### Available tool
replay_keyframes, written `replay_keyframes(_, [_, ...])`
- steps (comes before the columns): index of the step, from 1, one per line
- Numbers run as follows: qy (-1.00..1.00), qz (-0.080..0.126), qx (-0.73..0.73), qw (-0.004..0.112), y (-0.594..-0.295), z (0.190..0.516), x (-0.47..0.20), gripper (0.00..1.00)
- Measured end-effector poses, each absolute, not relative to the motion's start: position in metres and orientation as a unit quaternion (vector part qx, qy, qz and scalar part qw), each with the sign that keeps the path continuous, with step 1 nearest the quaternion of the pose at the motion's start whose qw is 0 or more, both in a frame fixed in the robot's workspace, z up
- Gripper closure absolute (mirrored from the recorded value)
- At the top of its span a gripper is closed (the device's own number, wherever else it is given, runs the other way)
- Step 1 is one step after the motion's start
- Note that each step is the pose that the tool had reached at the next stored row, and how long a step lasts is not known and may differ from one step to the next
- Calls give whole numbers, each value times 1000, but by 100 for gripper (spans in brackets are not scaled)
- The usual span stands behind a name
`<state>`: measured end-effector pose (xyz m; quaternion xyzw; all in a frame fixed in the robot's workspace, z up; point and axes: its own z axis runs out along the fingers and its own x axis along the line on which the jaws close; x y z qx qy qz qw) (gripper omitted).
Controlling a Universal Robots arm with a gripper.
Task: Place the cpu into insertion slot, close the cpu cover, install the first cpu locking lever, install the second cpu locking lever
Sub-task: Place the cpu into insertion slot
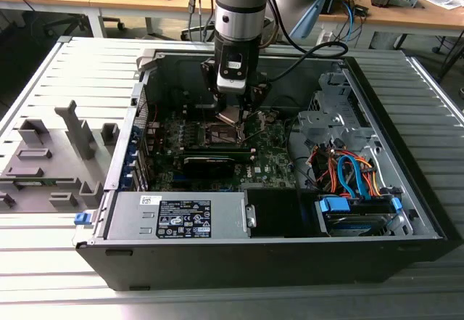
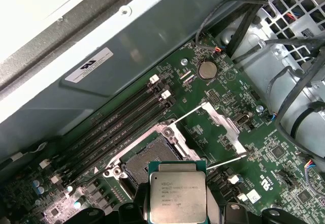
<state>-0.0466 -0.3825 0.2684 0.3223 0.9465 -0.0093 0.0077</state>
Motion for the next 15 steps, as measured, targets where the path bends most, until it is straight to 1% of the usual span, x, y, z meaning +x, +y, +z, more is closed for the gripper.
replay_keyframes(15, [945, -9, 327, 8, -383, 268, -47, 46])
